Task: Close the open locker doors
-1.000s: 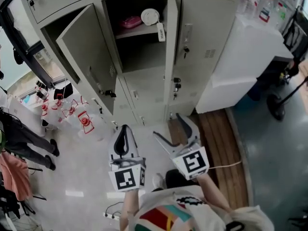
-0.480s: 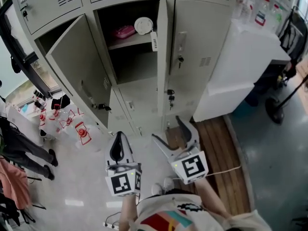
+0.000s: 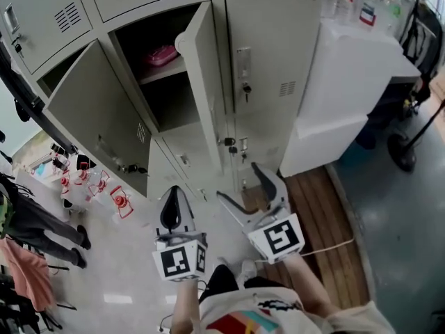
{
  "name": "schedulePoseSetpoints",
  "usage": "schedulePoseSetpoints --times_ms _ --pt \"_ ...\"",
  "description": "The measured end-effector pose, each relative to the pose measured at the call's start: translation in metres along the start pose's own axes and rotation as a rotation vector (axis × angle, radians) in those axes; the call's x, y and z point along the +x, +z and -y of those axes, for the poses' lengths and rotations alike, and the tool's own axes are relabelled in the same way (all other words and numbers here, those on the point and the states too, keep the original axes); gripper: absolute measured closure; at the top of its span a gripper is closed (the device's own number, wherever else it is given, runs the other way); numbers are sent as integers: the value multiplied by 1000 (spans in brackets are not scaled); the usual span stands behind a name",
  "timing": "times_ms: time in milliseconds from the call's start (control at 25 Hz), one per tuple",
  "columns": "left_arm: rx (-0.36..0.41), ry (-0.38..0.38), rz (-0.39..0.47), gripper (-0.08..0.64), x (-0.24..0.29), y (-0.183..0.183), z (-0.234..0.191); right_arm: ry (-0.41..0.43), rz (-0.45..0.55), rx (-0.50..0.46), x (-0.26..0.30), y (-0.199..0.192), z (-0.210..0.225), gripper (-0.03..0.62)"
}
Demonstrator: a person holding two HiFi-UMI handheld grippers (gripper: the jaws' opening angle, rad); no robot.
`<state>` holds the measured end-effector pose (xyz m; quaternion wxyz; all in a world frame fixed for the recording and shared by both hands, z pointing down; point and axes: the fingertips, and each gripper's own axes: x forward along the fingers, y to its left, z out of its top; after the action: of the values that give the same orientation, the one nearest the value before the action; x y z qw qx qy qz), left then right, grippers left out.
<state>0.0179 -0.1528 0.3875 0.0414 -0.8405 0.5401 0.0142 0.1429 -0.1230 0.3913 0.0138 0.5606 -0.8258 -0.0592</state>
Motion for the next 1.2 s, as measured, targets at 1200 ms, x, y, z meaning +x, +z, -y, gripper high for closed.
schedulePoseSetpoints --times_ms 1200 --pt "-39 -84 43 555 38 9 -44 60 77 -18 91 52 0 214"
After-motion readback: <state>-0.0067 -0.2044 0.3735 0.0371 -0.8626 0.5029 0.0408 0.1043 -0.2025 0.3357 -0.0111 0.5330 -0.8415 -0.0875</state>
